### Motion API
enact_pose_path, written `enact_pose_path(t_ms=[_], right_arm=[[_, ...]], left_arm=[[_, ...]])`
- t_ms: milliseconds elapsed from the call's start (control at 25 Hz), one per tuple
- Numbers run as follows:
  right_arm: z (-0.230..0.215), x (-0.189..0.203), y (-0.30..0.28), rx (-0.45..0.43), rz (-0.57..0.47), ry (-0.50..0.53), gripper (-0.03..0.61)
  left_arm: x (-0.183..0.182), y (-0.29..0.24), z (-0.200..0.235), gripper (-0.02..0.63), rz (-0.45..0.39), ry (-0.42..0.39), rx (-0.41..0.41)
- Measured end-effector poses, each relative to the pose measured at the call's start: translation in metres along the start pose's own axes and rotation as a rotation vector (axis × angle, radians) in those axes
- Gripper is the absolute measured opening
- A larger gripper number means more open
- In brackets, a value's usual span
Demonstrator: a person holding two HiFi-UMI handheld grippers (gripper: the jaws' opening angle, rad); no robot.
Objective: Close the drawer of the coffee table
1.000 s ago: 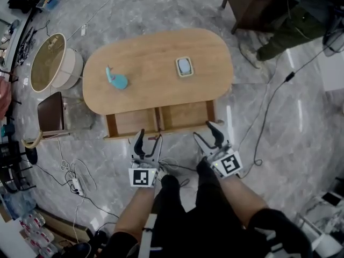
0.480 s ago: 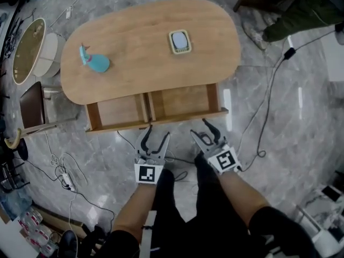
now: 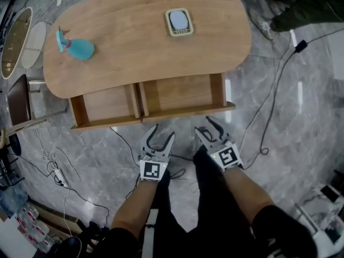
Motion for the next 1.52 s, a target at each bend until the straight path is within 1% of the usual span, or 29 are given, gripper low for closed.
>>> enact_pose_path(t_ms=[80, 160, 280, 400, 480, 560, 720, 800, 920, 1000, 1080, 1160, 1240, 1360, 1520], right_arm=[[0.002, 0.009, -0.002, -0.004, 0.012, 0.032, 0.210], [0.007, 0.018, -0.002, -0.014, 0.033, 0.036, 0.210], [0.013, 0.037, -0.005, -0.036, 0.063, -0.033, 0.210], [0.014, 0.052, -0.012, -0.052, 0.081, -0.103, 0.210], [0.009, 0.053, -0.018, -0.044, 0.076, -0.097, 0.210], [0.002, 0.050, -0.024, -0.026, 0.069, -0.092, 0.210], [-0.004, 0.047, -0.029, -0.009, 0.066, -0.085, 0.209], [-0.003, 0.048, -0.028, -0.001, 0.063, -0.106, 0.209], [-0.004, 0.052, -0.032, 0.006, 0.072, -0.127, 0.206], [-0.006, 0.053, -0.033, 0.002, 0.075, -0.138, 0.195], [-0.008, 0.052, -0.034, -0.007, 0.075, -0.146, 0.175], [-0.012, 0.045, -0.036, -0.007, 0.049, -0.151, 0.173], [-0.020, 0.032, -0.040, 0.008, -0.004, -0.142, 0.173], [-0.036, 0.014, -0.051, 0.031, -0.048, -0.094, 0.173], [-0.055, 0.006, -0.068, 0.043, -0.053, -0.044, 0.173]], left_arm=[[0.021, -0.005, -0.003, 0.255, 0.034, -0.006, 0.007], [0.040, -0.009, -0.003, 0.255, 0.069, 0.000, 0.000], [0.062, -0.014, -0.001, 0.255, 0.100, 0.027, -0.016], [0.075, -0.023, 0.001, 0.255, 0.118, 0.066, -0.025], [0.082, -0.030, 0.005, 0.255, 0.135, 0.071, -0.036], [0.085, -0.038, 0.010, 0.255, 0.143, 0.054, -0.045], [0.077, -0.049, 0.017, 0.255, 0.130, 0.051, -0.065], [0.076, -0.050, 0.019, 0.235, 0.133, 0.071, -0.071], [0.076, -0.050, 0.019, 0.230, 0.127, 0.106, -0.074], [0.073, -0.050, 0.018, 0.225, 0.120, 0.139, -0.082], [0.072, -0.051, 0.020, 0.226, 0.118, 0.147, -0.085], [0.067, -0.054, 0.025, 0.225, 0.107, 0.158, -0.086], [0.055, -0.061, 0.032, 0.227, 0.080, 0.173, -0.092], [0.035, -0.072, 0.043, 0.227, 0.035, 0.137, -0.099], [0.023, -0.088, 0.056, 0.227, 0.032, 0.103, -0.097]])
Point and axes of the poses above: the fingertips, and each gripper's own axes: y backward along the fingers, z to its left, x out of its underside, the point moved 3 cm from there along y, backward along the fingers, and after that the axes turned 5 degrees about y, right-handed, at the moved point
